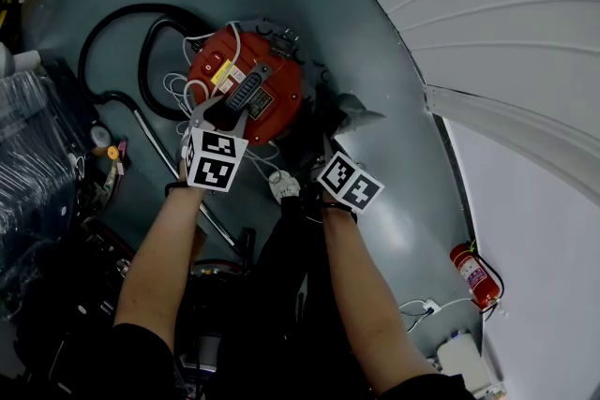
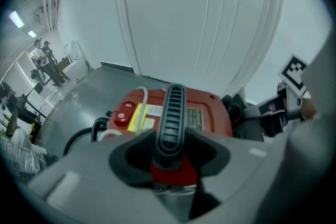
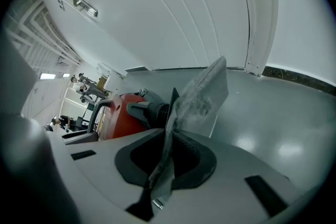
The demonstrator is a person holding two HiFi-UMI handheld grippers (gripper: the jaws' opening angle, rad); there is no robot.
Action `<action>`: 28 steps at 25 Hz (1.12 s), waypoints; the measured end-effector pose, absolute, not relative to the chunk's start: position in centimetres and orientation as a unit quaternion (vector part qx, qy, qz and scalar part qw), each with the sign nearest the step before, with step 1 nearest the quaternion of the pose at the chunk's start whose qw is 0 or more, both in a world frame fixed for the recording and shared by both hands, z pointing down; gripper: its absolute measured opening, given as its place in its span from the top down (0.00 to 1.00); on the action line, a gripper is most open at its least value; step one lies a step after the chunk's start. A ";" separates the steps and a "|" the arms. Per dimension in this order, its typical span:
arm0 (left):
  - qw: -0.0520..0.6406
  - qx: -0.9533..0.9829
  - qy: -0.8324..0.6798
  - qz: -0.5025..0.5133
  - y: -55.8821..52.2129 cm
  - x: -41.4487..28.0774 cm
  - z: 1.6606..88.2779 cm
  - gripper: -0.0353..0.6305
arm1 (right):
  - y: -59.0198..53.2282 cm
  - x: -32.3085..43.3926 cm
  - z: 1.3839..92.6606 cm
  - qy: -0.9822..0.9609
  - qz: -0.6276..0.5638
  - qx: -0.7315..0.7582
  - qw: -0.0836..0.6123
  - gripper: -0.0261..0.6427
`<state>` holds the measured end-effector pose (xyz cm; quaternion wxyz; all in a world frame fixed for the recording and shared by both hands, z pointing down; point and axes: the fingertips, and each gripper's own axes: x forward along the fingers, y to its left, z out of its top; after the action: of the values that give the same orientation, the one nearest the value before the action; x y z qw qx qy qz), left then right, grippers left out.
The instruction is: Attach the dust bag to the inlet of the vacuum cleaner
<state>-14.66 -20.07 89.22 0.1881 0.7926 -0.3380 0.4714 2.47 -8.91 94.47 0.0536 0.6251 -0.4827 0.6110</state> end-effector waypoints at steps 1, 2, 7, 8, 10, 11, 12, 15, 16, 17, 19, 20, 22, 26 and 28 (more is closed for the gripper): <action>0.188 0.792 -0.339 0.471 -20.1 -14.7 89.2 0.70 | -9.1 2.4 94.5 -0.482 0.612 0.625 0.058 0.93; 0.187 0.791 -0.341 0.472 -20.1 -14.7 89.2 0.70 | -9.2 2.3 94.5 -0.481 0.614 0.623 0.061 0.93; 0.185 0.788 -0.345 0.474 -20.0 -14.8 89.3 0.70 | -9.8 1.9 95.3 -0.484 0.630 0.605 0.063 0.92; 0.185 0.788 -0.346 0.475 -20.0 -14.8 89.3 0.70 | -9.8 1.8 95.2 -0.494 0.621 0.603 0.081 0.92; 0.184 0.786 -0.348 0.477 -20.0 -14.8 89.4 0.70 | -9.9 1.4 95.0 -0.509 0.608 0.600 0.109 0.92; 0.183 0.785 -0.350 0.478 -20.0 -14.8 89.4 0.70 | -10.0 1.1 94.8 -0.511 0.606 0.599 0.115 0.92; 0.182 0.783 -0.352 0.479 -19.9 -14.9 89.4 0.70 | -10.3 0.9 94.7 -0.510 0.607 0.598 0.118 0.92; 0.180 0.783 -0.353 0.480 -19.9 -14.8 89.4 0.70 | -11.4 0.4 94.2 -0.505 0.613 0.595 0.122 0.91; 0.181 0.783 -0.354 0.479 -19.9 -14.8 89.4 0.70 | -11.7 0.2 94.2 -0.507 0.613 0.593 0.125 0.90; 0.181 0.783 -0.355 0.478 -20.0 -14.8 89.4 0.70 | -12.1 0.0 94.3 -0.509 0.613 0.591 0.126 0.90; 0.183 0.783 -0.356 0.476 -20.0 -14.8 89.4 0.70 | -12.4 -0.2 94.6 -0.512 0.614 0.587 0.124 0.89; 0.184 0.783 -0.355 0.477 -20.1 -14.8 89.4 0.70 | -12.5 -0.1 94.7 -0.514 0.614 0.587 0.123 0.89; 0.189 0.785 -0.348 0.477 -20.0 -14.8 89.3 0.70 | -12.3 -0.1 94.8 -0.515 0.614 0.587 0.117 0.89; 0.204 0.791 -0.346 0.461 -20.1 -14.8 89.3 0.68 | -12.2 0.0 94.8 -0.499 0.623 0.594 0.096 0.86; 0.192 0.795 -0.346 0.459 -20.0 -14.8 89.3 0.68 | -12.2 0.1 94.5 -0.503 0.611 0.603 0.100 0.85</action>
<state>-14.78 -20.04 89.26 0.1918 0.7955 -0.3461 0.4590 0.12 -12.17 94.48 0.1000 0.6030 -0.5027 0.6113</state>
